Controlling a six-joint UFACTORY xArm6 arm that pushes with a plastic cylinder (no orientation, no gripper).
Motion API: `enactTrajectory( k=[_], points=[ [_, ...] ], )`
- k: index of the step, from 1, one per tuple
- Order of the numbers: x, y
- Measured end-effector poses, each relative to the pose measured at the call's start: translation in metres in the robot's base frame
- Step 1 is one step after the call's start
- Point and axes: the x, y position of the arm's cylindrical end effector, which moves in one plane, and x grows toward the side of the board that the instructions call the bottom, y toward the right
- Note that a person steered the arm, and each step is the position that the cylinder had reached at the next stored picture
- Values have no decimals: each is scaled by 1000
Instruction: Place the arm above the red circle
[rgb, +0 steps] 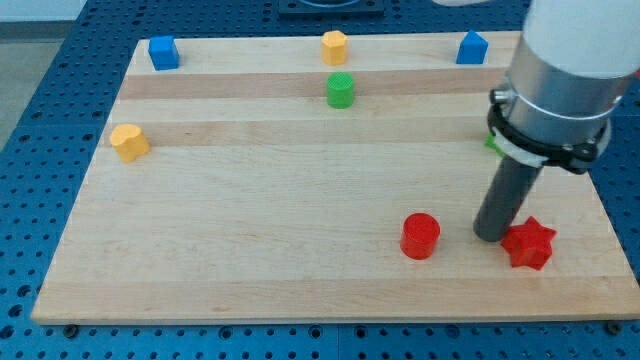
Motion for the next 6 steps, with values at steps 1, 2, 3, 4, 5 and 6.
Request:
enactTrajectory(
  k=[1,2,3,4,5,6],
  points=[
    [0,6],
    [7,8],
    [16,11],
    [16,11],
    [13,9],
    [-17,-9]
  ],
)
